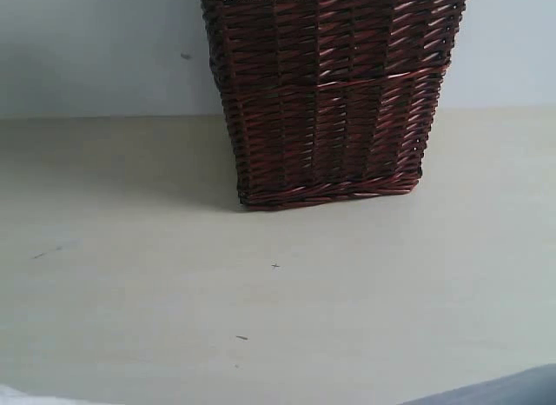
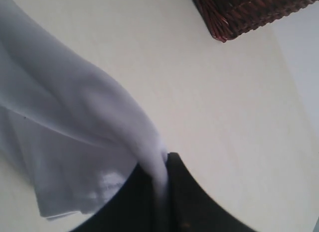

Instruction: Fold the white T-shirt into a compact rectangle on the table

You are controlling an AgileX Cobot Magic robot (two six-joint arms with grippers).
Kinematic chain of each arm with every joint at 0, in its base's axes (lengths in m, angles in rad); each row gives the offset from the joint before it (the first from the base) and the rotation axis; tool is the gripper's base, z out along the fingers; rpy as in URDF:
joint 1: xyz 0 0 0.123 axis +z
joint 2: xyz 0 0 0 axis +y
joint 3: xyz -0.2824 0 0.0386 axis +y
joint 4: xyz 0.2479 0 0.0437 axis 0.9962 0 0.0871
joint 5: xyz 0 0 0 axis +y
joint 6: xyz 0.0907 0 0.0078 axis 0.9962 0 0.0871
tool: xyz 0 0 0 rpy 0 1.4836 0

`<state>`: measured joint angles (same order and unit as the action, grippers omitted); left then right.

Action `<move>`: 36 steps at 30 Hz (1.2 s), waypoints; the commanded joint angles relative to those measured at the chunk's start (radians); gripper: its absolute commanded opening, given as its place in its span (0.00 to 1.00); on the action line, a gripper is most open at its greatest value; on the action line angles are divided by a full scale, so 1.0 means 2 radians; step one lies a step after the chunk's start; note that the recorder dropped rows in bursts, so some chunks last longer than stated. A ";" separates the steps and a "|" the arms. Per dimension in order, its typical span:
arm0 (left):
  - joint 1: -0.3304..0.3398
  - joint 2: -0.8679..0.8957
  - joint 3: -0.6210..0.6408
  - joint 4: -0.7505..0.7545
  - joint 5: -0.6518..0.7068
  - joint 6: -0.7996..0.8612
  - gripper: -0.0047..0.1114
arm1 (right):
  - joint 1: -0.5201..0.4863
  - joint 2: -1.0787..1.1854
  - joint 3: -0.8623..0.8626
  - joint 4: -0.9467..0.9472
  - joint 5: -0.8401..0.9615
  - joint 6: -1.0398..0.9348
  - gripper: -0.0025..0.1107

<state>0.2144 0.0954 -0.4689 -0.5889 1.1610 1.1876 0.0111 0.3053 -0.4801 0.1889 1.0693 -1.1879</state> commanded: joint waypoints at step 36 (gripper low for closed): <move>0.001 0.569 0.031 -0.366 -0.365 0.424 0.06 | -0.003 0.409 0.028 0.011 -0.545 -0.001 0.29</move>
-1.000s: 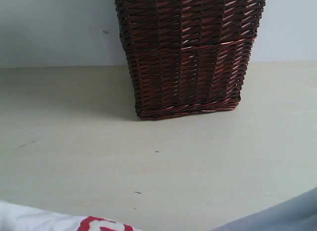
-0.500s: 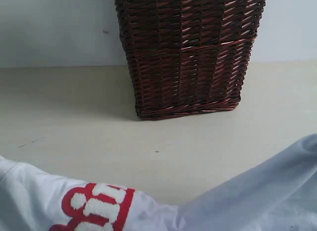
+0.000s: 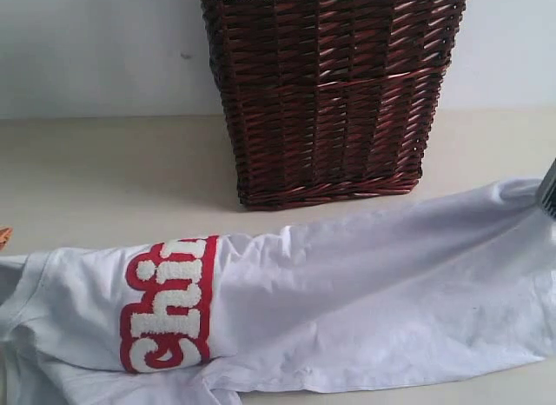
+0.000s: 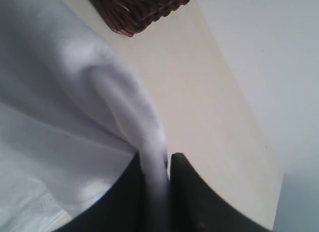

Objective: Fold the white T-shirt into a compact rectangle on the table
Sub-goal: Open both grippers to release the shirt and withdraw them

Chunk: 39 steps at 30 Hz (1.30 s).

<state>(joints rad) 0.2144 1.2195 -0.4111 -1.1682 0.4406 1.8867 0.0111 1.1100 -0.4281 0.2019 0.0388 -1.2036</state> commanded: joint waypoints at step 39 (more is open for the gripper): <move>0.004 -0.238 0.013 -0.097 0.077 -0.216 0.04 | -0.038 -0.366 0.001 0.042 0.307 0.132 0.02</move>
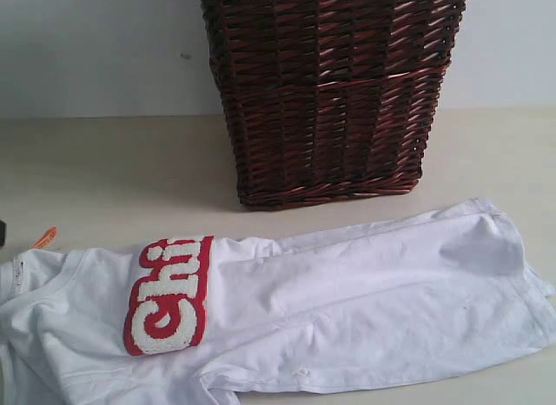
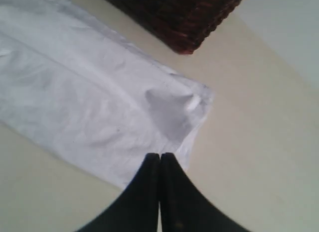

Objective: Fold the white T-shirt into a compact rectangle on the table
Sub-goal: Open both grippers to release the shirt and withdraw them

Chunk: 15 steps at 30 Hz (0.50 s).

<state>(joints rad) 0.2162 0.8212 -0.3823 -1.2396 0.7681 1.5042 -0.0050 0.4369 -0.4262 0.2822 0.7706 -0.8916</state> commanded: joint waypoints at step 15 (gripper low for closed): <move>0.003 -0.261 0.032 0.040 -0.135 -0.022 0.04 | -0.124 -0.216 0.001 0.004 -0.004 0.126 0.02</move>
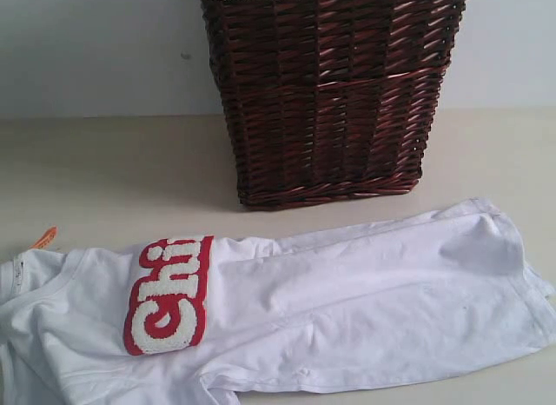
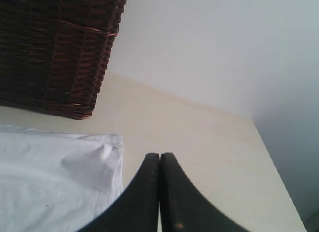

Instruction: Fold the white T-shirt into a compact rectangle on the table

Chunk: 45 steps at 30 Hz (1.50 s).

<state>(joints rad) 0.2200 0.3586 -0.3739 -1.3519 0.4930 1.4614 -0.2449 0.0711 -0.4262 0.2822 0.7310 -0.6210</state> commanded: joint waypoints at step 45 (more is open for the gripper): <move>0.000 -0.164 0.133 0.279 -0.057 -0.115 0.04 | -0.004 -0.036 0.001 0.003 0.019 -0.010 0.02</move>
<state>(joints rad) 0.2200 0.0621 -0.1319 -0.8007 0.4513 1.3867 -0.2467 0.0029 -0.4262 0.2858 0.7705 -0.6395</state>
